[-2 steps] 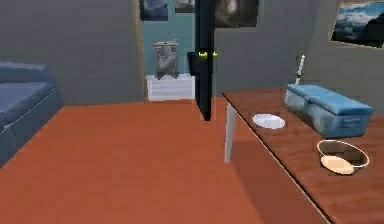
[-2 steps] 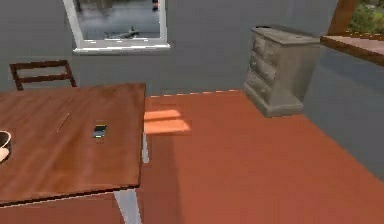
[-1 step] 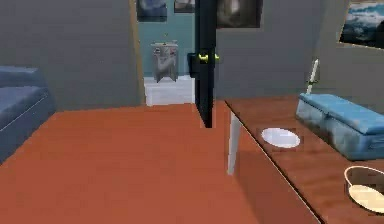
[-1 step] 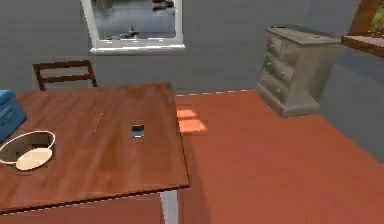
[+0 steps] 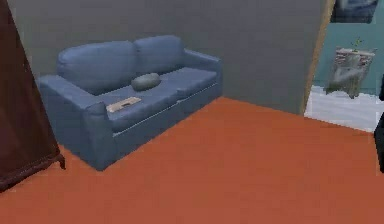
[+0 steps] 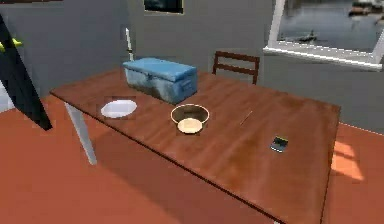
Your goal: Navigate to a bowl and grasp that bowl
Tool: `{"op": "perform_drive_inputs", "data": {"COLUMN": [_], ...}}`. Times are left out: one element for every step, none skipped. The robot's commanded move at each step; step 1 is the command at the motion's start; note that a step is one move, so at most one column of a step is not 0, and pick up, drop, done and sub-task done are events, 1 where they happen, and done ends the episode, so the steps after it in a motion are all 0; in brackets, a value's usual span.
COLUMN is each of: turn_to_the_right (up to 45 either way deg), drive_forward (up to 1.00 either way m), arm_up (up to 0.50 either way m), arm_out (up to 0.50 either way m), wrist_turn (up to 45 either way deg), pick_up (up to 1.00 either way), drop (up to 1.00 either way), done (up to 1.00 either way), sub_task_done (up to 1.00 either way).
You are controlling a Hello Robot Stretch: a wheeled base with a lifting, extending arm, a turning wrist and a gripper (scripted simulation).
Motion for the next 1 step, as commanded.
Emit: {"op": "perform_drive_inputs", "data": {"turn_to_the_right": [-45.0], "drive_forward": [0.0], "arm_up": [0.0], "arm_out": [0.0], "wrist_turn": [0.0], "pick_up": [0.0], "drop": [0.0], "done": [0.0], "sub_task_done": [0.0]}}
